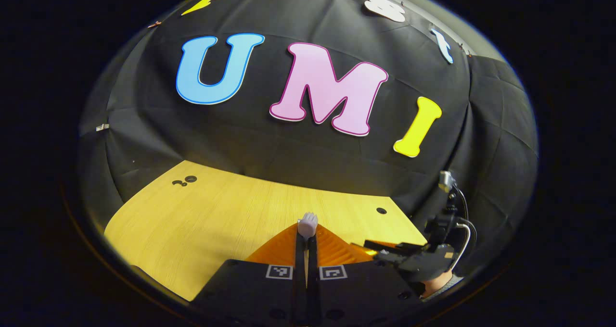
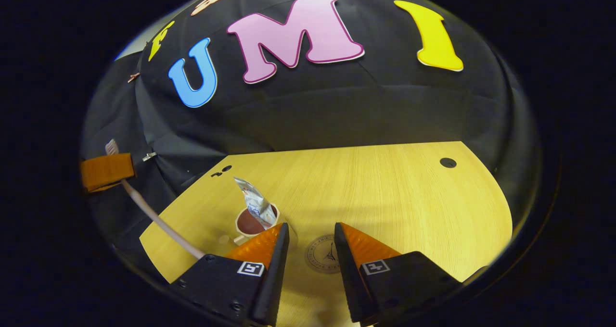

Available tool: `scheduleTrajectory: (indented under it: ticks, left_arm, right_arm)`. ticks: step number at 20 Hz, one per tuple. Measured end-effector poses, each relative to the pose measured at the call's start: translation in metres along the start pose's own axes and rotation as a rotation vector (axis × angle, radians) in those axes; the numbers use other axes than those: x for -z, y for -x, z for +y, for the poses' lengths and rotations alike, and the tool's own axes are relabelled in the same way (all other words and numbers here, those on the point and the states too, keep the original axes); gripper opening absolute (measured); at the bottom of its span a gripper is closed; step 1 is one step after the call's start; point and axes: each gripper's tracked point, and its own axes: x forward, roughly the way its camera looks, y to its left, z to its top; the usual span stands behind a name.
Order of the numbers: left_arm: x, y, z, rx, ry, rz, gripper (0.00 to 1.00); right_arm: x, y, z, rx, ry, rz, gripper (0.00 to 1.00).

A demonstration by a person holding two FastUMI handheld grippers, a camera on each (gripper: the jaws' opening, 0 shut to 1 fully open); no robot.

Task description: Put the toothbrush and toothpaste on the desktop into the cup, then pick up the cup and place it on the coaster on the desktop.

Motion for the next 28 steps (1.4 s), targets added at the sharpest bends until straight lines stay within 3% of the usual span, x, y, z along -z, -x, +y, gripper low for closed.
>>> scheduleTrajectory:
  ticks: [7, 12, 23, 24, 25, 28]
  left_arm:
    - [-0.021, -0.052, 0.000, -0.012, 0.018, -0.041, 0.06]
    - [-0.011, -0.085, 0.004, -0.045, 0.014, -0.045, 0.06]
    - [0.061, -0.114, 0.033, -0.138, 0.037, 0.072, 0.06]
    - [0.068, -0.116, 0.035, -0.146, 0.040, 0.090, 0.10]
    - [0.075, -0.115, 0.038, -0.155, 0.039, 0.106, 0.06]
    - [0.094, -0.115, 0.039, -0.157, 0.018, 0.152, 0.07]
  right_arm:
    - [0.032, 0.038, -0.012, 0.014, -0.061, 0.045, 0.58]
    - [0.052, 0.055, -0.020, 0.020, -0.062, 0.087, 0.58]
    - [0.053, 0.065, -0.042, 0.030, -0.081, 0.102, 0.58]
    - [0.054, 0.065, -0.043, 0.028, -0.079, 0.103, 0.58]
    - [0.054, 0.065, -0.042, 0.021, -0.081, 0.106, 0.58]
    - [0.058, 0.064, -0.044, 0.010, -0.080, 0.115, 0.58]
